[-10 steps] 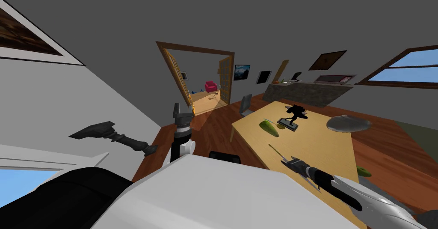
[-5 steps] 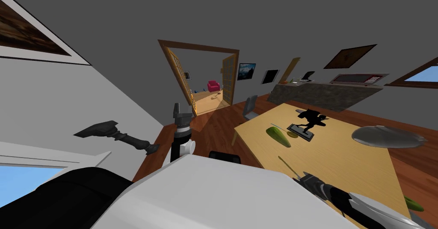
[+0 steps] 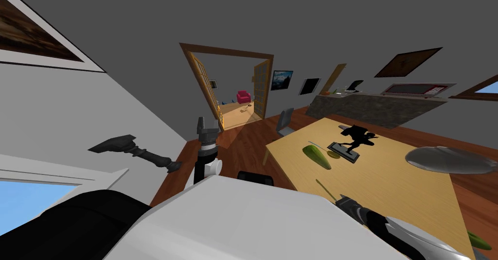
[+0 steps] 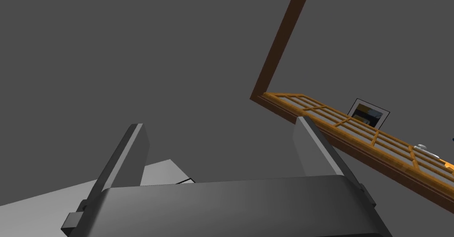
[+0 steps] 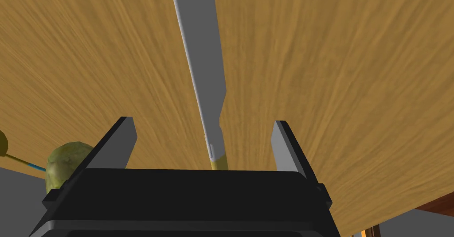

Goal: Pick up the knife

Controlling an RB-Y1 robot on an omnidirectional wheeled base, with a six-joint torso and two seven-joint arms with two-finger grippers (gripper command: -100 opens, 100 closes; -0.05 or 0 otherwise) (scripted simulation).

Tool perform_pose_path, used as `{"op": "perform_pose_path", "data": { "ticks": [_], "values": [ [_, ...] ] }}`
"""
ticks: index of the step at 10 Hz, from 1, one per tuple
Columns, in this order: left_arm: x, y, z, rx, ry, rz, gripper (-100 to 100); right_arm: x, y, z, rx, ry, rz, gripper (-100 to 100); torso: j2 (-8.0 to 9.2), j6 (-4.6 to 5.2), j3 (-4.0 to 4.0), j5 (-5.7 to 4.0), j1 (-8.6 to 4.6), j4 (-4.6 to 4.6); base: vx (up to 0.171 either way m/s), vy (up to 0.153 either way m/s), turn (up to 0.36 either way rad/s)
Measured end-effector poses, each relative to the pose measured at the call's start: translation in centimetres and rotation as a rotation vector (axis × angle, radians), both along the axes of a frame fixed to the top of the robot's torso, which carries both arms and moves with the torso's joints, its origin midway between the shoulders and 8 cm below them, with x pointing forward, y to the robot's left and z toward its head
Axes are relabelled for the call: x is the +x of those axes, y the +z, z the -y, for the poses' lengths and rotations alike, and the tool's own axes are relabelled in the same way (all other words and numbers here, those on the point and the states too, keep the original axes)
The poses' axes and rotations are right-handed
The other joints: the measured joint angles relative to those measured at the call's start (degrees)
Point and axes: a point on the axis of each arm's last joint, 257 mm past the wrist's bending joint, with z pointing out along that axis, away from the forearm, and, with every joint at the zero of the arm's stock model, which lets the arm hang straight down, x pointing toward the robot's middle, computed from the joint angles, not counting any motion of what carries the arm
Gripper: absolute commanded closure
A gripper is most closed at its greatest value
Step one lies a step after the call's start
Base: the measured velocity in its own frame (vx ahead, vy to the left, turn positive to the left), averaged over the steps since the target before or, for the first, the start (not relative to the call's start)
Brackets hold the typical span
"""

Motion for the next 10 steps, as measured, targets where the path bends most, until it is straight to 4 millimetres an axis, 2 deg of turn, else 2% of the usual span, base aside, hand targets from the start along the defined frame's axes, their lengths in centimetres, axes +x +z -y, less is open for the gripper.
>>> {"op": "perform_pose_path", "data": {
  "ticks": [4, 5, 6, 9, 10],
  "values": [
    [0.0, 0.0, 0.0, 0.0, 0.0, 0.0, 0, -0.1, 0.0, 0.2, -0.003, -0.008, 0.0, 100, 0.02, -0.15, 0.02, -0.03, 0.08, 0.03, 0.0, -0.001, -0.005],
    [0.0, 0.0, 0.0, 0.0, 0.0, 0.0, 0, -0.1, 0.0, 0.2, -0.002, -0.007, -0.001, 0, 0.02, -0.13, 0.02, -0.02, 0.08, 0.03, 0.0, 0.0, 0.0],
    [0.0, 0.0, 0.0, 0.0, 0.0, 0.0, 0, -0.1, 0.0, 0.2, -0.002, -0.007, -0.001, 100, 0.02, -0.13, 0.02, -0.02, 0.08, 0.03, -0.006, 0.046, -0.052],
    [0.0, 0.0, 0.0, 0.0, 0.0, 0.0, 0, -0.1, 1.2, 1.3, -0.002, 0.014, -0.005, 100, 0.05, -0.08, 0.04, 0.06, 0.4, 0.03, -0.003, 0.061, -0.039],
    [0.0, 0.0, 0.0, 0.0, 0.0, 0.0, 0, -0.1, 1.2, 1.3, -0.001, 0.014, -0.005, 0, 0.03, -0.08, 0.03, 0.04, 0.27, 0.03, -0.001, 0.006, 0.001]
  ]
}}
